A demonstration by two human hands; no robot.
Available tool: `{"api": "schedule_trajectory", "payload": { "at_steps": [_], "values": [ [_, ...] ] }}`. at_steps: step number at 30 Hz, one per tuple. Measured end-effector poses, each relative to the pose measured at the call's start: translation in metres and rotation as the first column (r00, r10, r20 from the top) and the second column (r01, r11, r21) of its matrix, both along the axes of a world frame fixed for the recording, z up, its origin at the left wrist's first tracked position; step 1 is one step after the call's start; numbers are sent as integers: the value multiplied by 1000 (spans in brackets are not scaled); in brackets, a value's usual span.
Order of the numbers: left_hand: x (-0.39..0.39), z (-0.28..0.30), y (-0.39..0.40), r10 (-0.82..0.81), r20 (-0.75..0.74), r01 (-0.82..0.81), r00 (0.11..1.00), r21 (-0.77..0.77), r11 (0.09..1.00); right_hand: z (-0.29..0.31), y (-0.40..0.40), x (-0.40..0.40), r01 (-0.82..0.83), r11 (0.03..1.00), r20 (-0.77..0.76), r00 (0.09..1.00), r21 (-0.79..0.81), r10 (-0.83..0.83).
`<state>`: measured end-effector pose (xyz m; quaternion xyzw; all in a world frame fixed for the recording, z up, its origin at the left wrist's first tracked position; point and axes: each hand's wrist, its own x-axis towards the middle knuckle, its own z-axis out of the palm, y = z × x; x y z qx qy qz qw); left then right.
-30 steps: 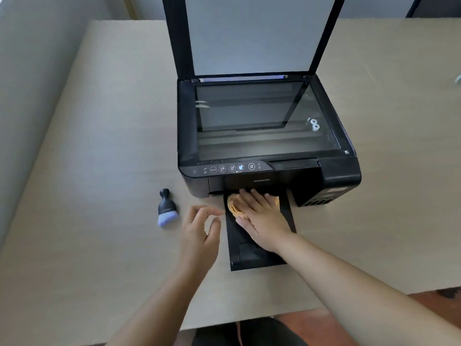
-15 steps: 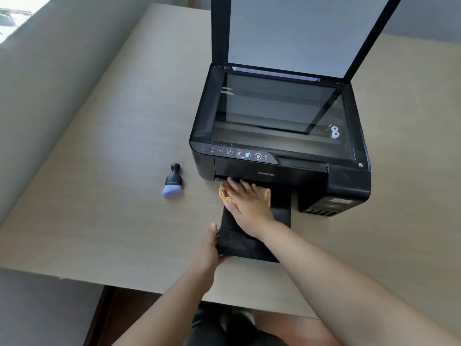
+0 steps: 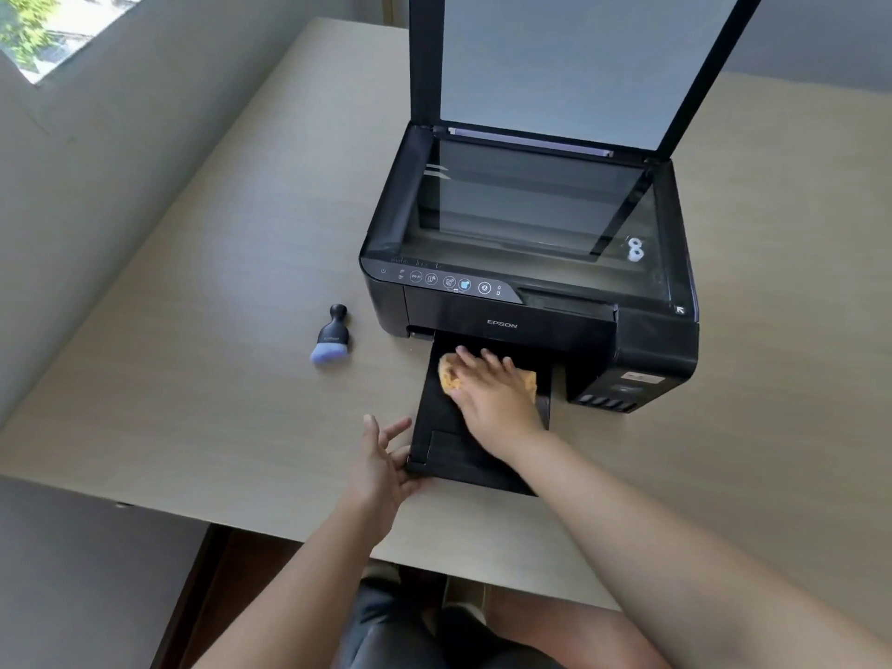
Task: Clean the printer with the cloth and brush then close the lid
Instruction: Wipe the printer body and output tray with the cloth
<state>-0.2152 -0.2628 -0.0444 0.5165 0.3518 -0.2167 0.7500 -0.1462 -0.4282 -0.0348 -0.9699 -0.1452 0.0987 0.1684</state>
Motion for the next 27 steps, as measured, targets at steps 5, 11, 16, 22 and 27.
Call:
{"api": "schedule_trajectory", "payload": {
  "at_steps": [5, 11, 16, 22, 27],
  "values": [
    [-1, -1, 1, 20, 30, -19, 999, -28, 999, -4, 24, -63, -395, 916, -5, 918, 64, 396],
    [-4, 4, -2, -87, 24, 85, 996, 44, 995, -12, -75, -82, -254, 965, -27, 966, 63, 256],
    [-7, 5, 0, -105, 23, 105, 994, 31, 994, -7, -65, -33, 151, 988, 19, 988, 25, -152],
    [-4, 6, -4, -103, 31, 102, 994, 40, 994, 4, 2, -22, -9, 1000, 72, 997, 18, 8],
    [0, 10, -3, -95, 13, 94, 995, 20, 995, -11, -24, -100, -433, 896, 60, 901, 94, 430]
  ]
}}
